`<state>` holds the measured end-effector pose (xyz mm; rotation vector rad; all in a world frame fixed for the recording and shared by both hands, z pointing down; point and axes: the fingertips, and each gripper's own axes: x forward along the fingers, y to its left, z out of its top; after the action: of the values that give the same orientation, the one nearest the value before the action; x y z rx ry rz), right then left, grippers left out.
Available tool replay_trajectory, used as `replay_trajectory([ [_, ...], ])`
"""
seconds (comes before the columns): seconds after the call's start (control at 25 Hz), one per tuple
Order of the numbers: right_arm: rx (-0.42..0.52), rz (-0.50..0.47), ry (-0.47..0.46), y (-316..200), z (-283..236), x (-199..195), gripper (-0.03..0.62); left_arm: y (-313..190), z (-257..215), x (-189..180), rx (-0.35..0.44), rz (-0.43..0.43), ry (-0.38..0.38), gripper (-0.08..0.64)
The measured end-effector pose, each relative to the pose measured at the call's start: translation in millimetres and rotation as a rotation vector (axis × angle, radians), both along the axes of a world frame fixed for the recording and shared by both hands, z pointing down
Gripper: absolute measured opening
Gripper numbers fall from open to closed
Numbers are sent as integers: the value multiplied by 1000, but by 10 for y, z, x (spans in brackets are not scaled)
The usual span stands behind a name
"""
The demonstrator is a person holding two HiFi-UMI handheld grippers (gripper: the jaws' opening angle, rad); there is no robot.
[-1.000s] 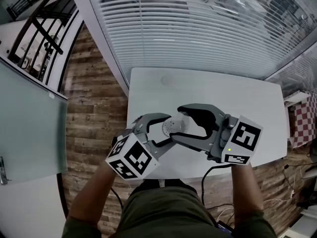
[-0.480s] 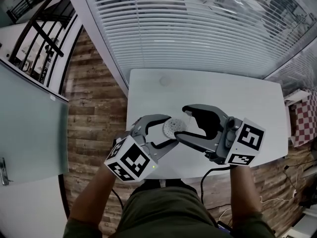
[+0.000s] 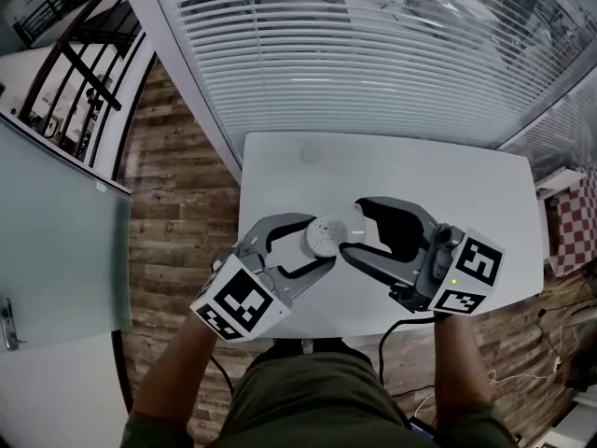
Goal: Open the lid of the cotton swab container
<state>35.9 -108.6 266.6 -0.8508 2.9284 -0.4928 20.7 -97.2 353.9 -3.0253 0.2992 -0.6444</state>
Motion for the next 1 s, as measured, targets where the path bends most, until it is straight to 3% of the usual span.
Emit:
replay_trajectory([
  [0.36,-4,47,-34,-10,-28,191,270,-34,-94,4,2,-20,61,255],
  [1.0,-48,81,-37,30,149,298,265,-42,-202,-10,9,-32,104,255],
])
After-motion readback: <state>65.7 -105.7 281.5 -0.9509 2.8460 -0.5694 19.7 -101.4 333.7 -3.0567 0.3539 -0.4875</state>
